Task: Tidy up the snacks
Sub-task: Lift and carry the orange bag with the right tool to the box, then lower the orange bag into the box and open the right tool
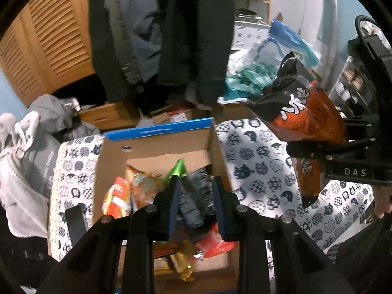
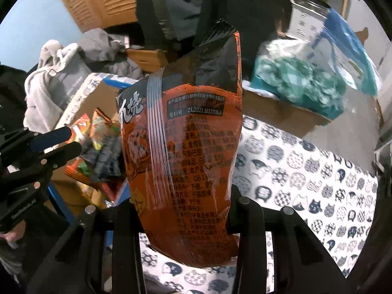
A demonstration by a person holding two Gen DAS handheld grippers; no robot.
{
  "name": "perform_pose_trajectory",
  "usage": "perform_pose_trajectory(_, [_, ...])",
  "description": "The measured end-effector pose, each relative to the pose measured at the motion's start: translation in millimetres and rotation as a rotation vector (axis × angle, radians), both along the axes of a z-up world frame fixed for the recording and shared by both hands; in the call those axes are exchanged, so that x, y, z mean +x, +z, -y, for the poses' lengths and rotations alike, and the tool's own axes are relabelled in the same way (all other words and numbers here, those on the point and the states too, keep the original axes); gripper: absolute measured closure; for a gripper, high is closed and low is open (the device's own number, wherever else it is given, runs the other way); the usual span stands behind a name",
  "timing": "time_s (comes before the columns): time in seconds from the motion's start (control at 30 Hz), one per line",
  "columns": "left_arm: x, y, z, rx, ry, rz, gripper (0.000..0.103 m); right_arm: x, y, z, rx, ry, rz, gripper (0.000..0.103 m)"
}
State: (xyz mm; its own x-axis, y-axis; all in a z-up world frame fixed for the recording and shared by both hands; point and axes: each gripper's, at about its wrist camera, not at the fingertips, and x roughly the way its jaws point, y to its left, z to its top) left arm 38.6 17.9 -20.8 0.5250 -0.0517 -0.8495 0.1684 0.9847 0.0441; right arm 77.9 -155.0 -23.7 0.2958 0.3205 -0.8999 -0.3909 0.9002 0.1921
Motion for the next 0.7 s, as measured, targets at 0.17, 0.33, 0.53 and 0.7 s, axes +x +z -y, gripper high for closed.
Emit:
perform_pose_trajectory(0.17, [-3, -2, -27, -0.007, 0.049, -0.006, 0.076, 3, -1, -28, 0.001, 0.046, -0.005, 0.067])
perform_pose_trajectory(0.33, [-7, -3, -54, -0.007, 0.096, 0.000, 0.077, 8, -6, -56, -0.001, 0.086, -0.021, 0.067])
perform_pose_trajectory(0.53, [-10, -4, -77, -0.014, 0.138, 0.001, 0.077, 13, -11, -89, -0.005, 0.131, -0.040, 0.067])
perform_pose_trajectory(0.7, [-12, -9, -90, -0.009, 0.155, -0.002, 0.077, 20, -15, -117, -0.007, 0.167, -0.053, 0.067])
